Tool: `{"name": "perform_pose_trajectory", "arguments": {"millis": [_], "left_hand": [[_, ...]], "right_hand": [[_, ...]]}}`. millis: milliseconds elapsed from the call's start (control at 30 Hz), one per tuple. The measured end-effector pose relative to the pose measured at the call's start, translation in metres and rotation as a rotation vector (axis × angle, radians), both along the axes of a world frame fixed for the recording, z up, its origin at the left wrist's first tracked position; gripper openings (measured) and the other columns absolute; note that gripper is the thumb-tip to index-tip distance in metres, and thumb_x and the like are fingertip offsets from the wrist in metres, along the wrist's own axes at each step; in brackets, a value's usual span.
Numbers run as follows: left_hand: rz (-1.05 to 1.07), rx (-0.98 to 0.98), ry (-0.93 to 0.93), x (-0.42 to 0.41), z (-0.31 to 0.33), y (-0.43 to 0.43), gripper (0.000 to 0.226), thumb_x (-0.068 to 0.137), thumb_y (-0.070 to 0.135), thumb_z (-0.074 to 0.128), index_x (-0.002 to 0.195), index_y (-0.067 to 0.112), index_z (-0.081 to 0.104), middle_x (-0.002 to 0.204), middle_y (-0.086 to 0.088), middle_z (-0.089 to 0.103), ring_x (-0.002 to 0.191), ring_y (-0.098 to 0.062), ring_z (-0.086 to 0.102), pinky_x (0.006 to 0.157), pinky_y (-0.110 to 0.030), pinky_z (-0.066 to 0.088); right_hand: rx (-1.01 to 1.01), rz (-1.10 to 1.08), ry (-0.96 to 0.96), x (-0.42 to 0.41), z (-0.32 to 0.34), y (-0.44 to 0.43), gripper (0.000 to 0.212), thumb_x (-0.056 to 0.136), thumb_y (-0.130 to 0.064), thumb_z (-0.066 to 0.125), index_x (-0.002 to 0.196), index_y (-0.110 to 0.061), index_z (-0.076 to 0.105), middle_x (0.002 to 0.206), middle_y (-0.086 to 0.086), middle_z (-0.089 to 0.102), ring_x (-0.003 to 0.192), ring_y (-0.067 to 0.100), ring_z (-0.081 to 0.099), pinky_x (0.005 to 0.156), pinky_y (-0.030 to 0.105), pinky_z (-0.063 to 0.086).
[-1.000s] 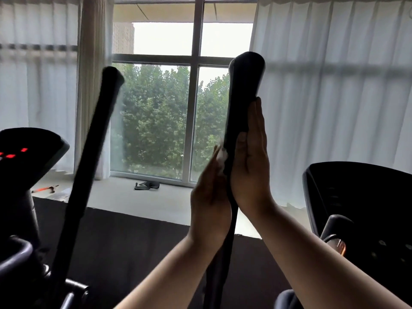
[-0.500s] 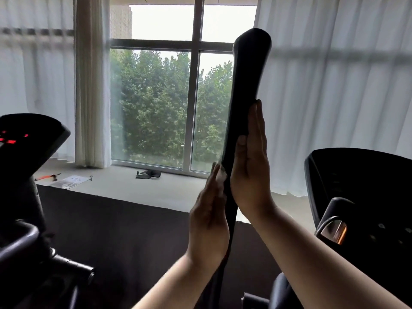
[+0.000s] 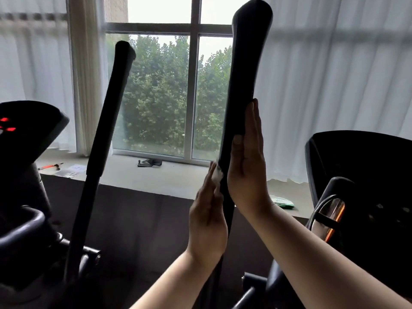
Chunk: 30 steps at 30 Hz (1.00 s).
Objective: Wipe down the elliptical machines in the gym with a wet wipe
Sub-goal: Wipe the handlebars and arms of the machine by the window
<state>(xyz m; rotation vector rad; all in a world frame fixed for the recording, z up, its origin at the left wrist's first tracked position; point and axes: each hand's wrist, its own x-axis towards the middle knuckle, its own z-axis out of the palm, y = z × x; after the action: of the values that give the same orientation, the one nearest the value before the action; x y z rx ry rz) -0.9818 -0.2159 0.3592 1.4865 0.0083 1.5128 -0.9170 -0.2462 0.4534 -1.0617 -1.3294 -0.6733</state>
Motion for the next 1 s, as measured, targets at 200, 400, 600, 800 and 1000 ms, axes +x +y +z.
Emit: {"name": "perform_pose_trajectory", "arguments": {"millis": [200, 400, 600, 800, 1000], "left_hand": [[-0.028, 0.035, 0.003, -0.001, 0.01, 0.0, 0.046, 0.107, 0.001, 0.039, 0.151, 0.012, 0.045, 0.157, 0.003, 0.047, 0.15, -0.015, 0.036, 0.124, -0.039, 0.03], [-0.017, -0.027, 0.01, -0.002, -0.019, -0.002, 0.046, 0.105, 0.006, 0.038, 0.15, 0.01, 0.047, 0.155, -0.003, 0.05, 0.148, -0.017, 0.04, 0.122, -0.049, 0.032], [-0.089, -0.025, -0.024, 0.002, 0.018, 0.002, 0.045, 0.108, 0.012, 0.042, 0.153, 0.008, 0.043, 0.157, -0.002, 0.047, 0.149, -0.014, 0.037, 0.124, -0.045, 0.03], [0.008, 0.002, 0.031, -0.005, -0.039, -0.005, 0.045, 0.106, -0.001, 0.038, 0.15, 0.003, 0.045, 0.154, -0.006, 0.051, 0.147, -0.018, 0.041, 0.121, -0.047, 0.034], [-0.106, -0.058, 0.002, -0.003, 0.0, 0.002, 0.043, 0.107, 0.008, 0.039, 0.149, 0.001, 0.046, 0.153, -0.009, 0.051, 0.146, -0.018, 0.043, 0.122, -0.046, 0.033]], "right_hand": [[-0.014, -0.007, 0.018, -0.002, -0.005, -0.002, 0.051, 0.109, -0.007, 0.032, 0.156, 0.005, 0.02, 0.167, 0.018, 0.016, 0.156, 0.024, 0.012, 0.125, 0.025, 0.012], [-0.009, -0.026, 0.009, -0.002, -0.009, -0.002, 0.051, 0.107, 0.0, 0.033, 0.156, 0.006, 0.02, 0.166, 0.019, 0.017, 0.156, 0.025, 0.013, 0.126, 0.028, 0.012], [-0.028, -0.011, 0.026, -0.004, -0.014, -0.003, 0.054, 0.108, -0.014, 0.03, 0.155, 0.01, 0.017, 0.166, 0.023, 0.016, 0.155, 0.027, 0.013, 0.125, 0.026, 0.012], [-0.019, -0.021, 0.033, -0.006, -0.027, -0.001, 0.051, 0.107, -0.002, 0.032, 0.155, 0.011, 0.017, 0.165, 0.024, 0.016, 0.156, 0.03, 0.013, 0.126, 0.028, 0.011], [-0.041, -0.022, 0.058, -0.007, -0.035, -0.002, 0.051, 0.107, -0.002, 0.032, 0.154, 0.012, 0.017, 0.165, 0.026, 0.016, 0.155, 0.033, 0.013, 0.126, 0.03, 0.011]]}}
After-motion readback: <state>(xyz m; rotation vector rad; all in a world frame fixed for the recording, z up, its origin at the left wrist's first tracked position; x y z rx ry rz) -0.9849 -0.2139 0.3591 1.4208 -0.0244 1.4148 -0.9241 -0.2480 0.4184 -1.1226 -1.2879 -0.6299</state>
